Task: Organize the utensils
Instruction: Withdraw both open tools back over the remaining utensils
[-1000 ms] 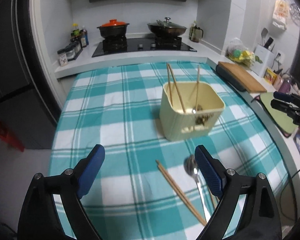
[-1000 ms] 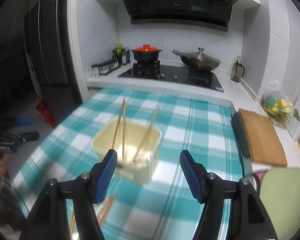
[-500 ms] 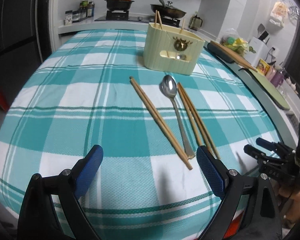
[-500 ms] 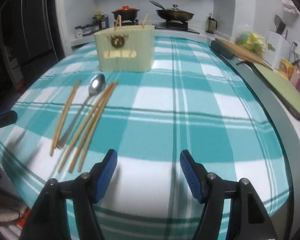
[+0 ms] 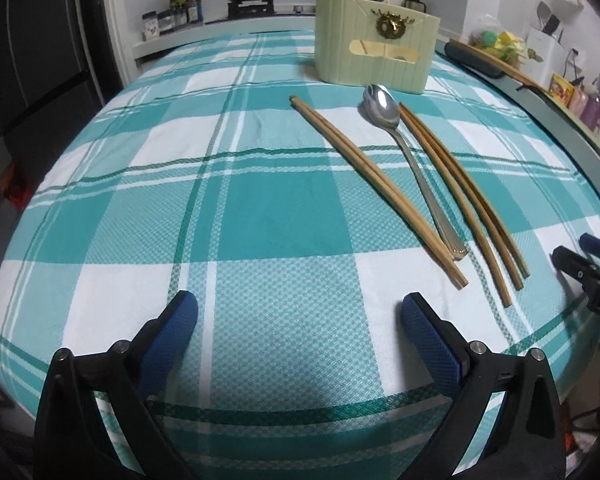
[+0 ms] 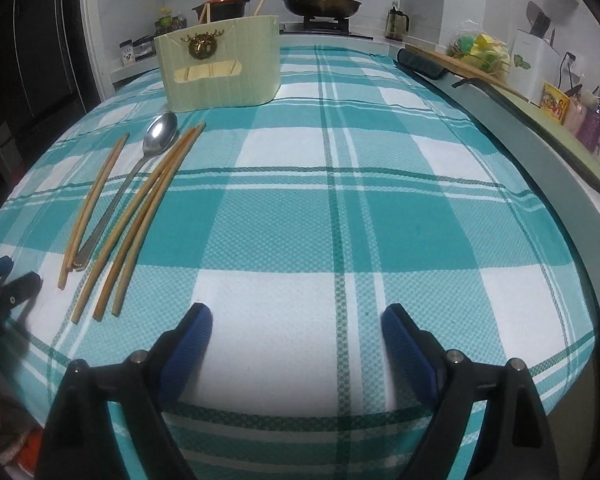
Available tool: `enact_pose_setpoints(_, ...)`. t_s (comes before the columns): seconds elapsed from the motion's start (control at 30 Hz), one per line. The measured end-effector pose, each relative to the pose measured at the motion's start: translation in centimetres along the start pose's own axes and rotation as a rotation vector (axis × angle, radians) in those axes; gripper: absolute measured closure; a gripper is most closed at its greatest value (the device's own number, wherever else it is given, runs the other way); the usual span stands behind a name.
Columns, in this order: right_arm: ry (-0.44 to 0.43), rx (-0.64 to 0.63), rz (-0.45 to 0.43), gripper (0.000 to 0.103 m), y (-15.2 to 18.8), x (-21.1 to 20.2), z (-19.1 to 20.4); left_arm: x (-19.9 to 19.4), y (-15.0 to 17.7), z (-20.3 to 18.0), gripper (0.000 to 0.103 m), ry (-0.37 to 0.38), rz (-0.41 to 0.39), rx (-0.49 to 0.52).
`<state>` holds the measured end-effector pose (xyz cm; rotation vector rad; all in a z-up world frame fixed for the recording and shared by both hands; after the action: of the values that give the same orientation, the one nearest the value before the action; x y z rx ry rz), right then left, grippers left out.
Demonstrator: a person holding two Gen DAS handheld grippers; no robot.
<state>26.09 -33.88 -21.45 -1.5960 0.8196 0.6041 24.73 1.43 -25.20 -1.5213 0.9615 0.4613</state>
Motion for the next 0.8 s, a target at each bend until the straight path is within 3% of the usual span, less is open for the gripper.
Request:
enact_pose_setpoints(0.2,-0.016,0.009,-0.050,0.011,0.36,-0.31,-0.16,-0.24,0.21,0.03,0.000,-0.005,-0.019,-0.006)
enact_pose_setpoints(0.3,-0.048,-0.011,-0.058,0.000,0.32,-0.18,0.40,-0.44,0.52,-0.11,0.000,0.000,-0.021,0.011)
enact_pose_setpoints(0.8,-0.057,-0.048,-0.091,0.000,0.44,-0.33,0.62,-0.41,0.53,-0.09,0.000,0.026,-0.018,0.032)
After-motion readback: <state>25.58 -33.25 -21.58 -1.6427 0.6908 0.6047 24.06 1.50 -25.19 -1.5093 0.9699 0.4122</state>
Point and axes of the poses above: each gripper's, at about its wrist camera, not at the fingertips, and x roughly the way its jaws point, z to its left, y to its underside, the point moved 6 cm from there along x, roughly the way its jaws point, and after that the axes turned 14 degrees about y, right-handed, at the moved point
